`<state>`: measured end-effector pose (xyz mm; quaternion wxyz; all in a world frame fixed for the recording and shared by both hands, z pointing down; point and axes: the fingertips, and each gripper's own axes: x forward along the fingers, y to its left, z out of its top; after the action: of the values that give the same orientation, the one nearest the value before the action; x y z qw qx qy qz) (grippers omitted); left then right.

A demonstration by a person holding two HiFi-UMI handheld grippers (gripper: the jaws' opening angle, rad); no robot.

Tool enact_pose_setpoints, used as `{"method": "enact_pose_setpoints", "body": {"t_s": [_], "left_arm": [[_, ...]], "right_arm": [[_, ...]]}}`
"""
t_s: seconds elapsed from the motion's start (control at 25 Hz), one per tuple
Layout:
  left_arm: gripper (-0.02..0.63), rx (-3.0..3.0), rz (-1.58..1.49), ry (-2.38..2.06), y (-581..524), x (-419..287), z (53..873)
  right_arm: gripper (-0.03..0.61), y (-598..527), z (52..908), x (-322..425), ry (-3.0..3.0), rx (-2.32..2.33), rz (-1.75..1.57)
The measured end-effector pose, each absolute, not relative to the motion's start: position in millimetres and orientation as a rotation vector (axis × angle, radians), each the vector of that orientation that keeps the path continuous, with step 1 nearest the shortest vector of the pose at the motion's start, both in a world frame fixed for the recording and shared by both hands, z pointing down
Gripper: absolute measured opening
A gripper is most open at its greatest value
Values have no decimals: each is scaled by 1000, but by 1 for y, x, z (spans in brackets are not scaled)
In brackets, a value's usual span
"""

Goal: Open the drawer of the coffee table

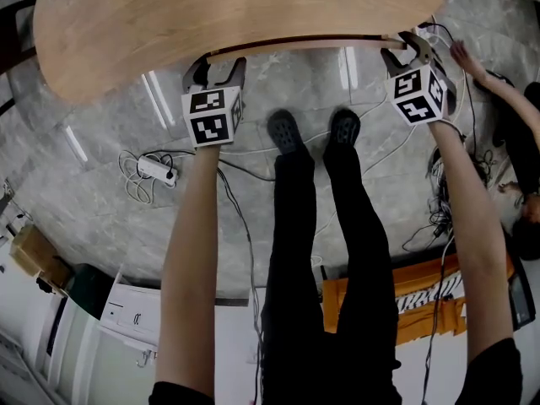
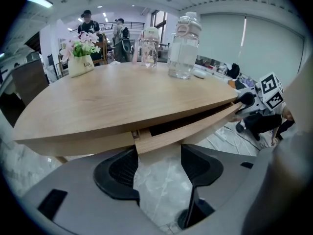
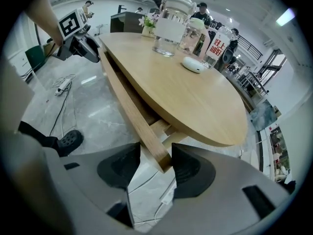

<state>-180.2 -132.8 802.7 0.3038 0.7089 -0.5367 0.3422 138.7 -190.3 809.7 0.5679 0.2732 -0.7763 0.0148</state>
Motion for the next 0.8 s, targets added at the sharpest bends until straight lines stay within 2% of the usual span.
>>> {"method": "enact_pose_setpoints", "body": {"t_s": [0.8], "left_arm": [[268,1790,963,-1364,-43,-170,806]], "right_arm": [[184,-97,812,151,-1789,578,101]]}}
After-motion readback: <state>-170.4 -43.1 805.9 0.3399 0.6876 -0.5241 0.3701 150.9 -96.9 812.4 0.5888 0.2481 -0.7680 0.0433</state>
